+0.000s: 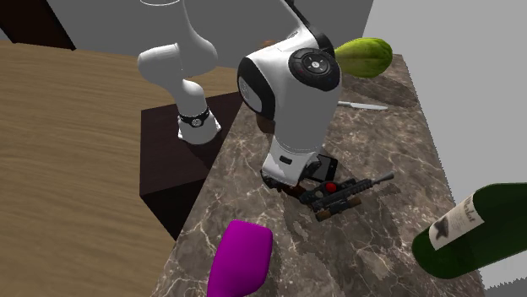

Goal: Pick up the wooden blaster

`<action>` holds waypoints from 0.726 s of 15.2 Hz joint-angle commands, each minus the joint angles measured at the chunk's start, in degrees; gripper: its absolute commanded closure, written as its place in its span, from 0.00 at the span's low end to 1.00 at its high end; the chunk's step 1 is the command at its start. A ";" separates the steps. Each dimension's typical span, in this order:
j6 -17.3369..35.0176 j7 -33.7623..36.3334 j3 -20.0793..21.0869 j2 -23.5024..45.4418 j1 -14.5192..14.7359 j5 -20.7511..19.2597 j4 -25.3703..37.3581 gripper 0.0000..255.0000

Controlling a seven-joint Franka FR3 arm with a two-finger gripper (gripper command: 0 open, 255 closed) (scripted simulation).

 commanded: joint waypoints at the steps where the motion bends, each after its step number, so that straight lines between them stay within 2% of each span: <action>1: -0.71 0.03 0.05 -0.08 0.04 0.07 0.29 1.00; 11: -8.05 -0.06 0.01 -2.81 -0.11 0.58 4.95 1.00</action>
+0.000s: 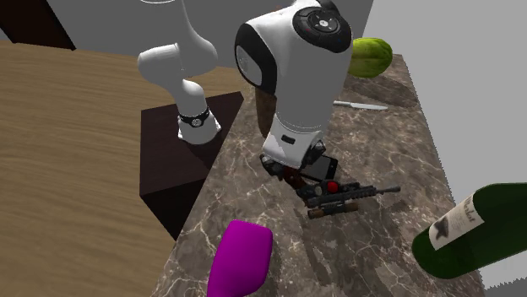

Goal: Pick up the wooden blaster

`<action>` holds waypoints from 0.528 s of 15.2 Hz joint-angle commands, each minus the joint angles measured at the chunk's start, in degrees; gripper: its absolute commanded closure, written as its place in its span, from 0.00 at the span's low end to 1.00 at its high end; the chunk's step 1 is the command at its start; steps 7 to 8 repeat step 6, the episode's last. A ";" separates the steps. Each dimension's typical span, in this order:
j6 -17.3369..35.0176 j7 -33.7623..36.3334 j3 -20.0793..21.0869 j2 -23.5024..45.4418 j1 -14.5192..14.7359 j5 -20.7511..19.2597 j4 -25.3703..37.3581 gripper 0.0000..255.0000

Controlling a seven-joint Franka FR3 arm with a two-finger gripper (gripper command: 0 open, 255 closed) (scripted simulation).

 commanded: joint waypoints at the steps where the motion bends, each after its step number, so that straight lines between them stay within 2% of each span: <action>1: -1.49 0.06 0.02 -0.39 0.01 0.07 1.13 1.00; 4: -3.71 0.08 -0.01 -0.95 -0.02 0.16 2.81 1.00; 8: -3.83 0.08 -0.01 -0.98 -0.03 0.17 2.90 1.00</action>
